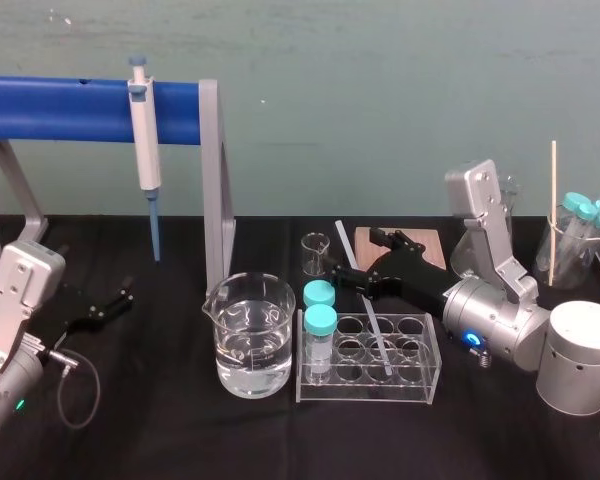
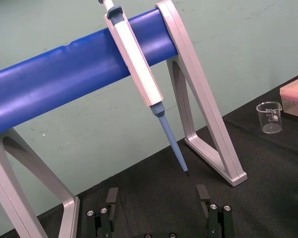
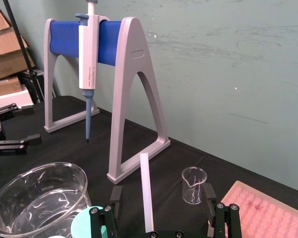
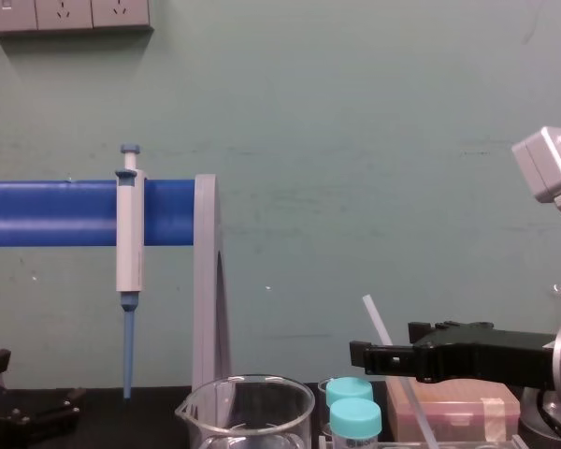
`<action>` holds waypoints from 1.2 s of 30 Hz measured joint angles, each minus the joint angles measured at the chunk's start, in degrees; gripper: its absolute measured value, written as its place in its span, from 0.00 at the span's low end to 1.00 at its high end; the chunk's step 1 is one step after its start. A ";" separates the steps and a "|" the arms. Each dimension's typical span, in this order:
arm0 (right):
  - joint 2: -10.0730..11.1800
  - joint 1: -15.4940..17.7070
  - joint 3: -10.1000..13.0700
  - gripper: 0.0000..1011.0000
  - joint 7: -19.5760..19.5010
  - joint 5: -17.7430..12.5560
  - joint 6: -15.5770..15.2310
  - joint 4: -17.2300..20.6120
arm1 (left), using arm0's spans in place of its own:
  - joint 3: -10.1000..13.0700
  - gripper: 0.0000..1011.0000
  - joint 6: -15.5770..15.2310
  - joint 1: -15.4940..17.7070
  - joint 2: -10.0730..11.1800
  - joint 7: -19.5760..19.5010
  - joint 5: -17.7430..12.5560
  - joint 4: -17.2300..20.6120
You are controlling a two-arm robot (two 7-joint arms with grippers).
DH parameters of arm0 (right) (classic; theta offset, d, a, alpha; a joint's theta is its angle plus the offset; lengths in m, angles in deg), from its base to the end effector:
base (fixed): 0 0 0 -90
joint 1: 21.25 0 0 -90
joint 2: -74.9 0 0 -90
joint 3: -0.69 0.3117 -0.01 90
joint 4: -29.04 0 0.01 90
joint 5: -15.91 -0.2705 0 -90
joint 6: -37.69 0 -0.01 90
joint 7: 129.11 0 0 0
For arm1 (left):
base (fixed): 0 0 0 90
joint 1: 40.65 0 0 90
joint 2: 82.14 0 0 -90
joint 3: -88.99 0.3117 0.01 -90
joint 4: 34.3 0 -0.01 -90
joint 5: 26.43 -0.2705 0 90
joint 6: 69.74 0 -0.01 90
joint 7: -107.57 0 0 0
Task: Pick up the stirring rod with one hand, then place it down.
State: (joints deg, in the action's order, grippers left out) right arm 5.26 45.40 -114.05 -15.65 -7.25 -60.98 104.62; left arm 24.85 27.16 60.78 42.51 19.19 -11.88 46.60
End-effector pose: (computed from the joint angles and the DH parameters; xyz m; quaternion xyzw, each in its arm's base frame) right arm 0.3942 -0.0267 -0.2751 -0.0745 0.0315 -0.4196 0.9041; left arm 0.3254 0.1052 -0.3124 0.1416 -0.1324 0.5800 0.7913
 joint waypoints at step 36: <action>0.03 0.01 0.00 0.07 -0.05 -0.29 -0.03 0.00 | 0.00 0.99 0.00 0.00 0.00 0.00 0.00 0.00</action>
State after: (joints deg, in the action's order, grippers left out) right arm 5.29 45.41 -114.05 -15.70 -7.54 -61.01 104.62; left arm 24.85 27.16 60.78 42.51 19.19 -11.88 46.60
